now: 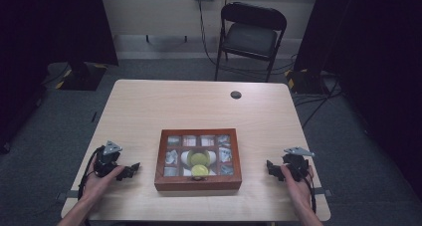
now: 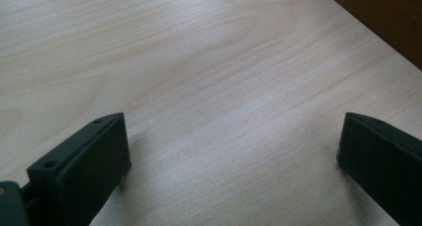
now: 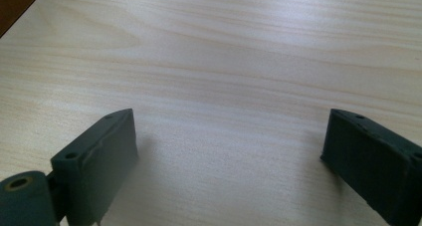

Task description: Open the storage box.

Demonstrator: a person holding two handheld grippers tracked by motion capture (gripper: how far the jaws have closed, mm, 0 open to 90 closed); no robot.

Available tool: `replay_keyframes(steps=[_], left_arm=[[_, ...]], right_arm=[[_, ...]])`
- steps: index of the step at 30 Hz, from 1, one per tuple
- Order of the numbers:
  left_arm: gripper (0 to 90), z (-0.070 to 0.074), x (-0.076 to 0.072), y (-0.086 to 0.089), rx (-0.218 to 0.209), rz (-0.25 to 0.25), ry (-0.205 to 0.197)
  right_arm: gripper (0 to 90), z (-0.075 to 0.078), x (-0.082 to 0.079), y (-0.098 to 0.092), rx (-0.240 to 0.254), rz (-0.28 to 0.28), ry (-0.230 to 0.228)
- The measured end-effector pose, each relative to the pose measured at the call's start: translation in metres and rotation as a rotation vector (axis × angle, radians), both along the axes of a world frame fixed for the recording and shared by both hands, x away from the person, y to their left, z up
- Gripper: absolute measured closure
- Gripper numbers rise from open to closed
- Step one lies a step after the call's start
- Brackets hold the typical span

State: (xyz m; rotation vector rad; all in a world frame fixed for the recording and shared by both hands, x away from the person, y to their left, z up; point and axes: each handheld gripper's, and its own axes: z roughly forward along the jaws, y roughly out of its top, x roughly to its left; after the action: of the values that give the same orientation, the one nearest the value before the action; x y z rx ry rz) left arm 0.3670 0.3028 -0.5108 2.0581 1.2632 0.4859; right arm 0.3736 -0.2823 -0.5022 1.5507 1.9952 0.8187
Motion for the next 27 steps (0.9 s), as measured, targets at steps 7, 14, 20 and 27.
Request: replay_keyframes(steps=[7,14,20,27], left_arm=[[10.1,0.005,0.001,0.001,0.009,0.018,0.017],[16.5,0.010,-0.002,0.002,0.004,-0.006,0.043],[21.6,0.015,-0.004,0.000,-0.068,-0.025,0.071],[25.0,0.026,-0.010,-0.008,-0.062,-0.098,0.027]], right_arm=[[6.0,0.000,-0.001,0.000,-0.003,0.004,0.000],[5.7,0.000,-0.001,-0.001,-0.002,0.014,0.000],[4.9,0.000,-0.001,-0.002,0.000,0.020,0.003],[1.9,0.000,-0.001,-0.002,-0.003,0.055,0.013]])
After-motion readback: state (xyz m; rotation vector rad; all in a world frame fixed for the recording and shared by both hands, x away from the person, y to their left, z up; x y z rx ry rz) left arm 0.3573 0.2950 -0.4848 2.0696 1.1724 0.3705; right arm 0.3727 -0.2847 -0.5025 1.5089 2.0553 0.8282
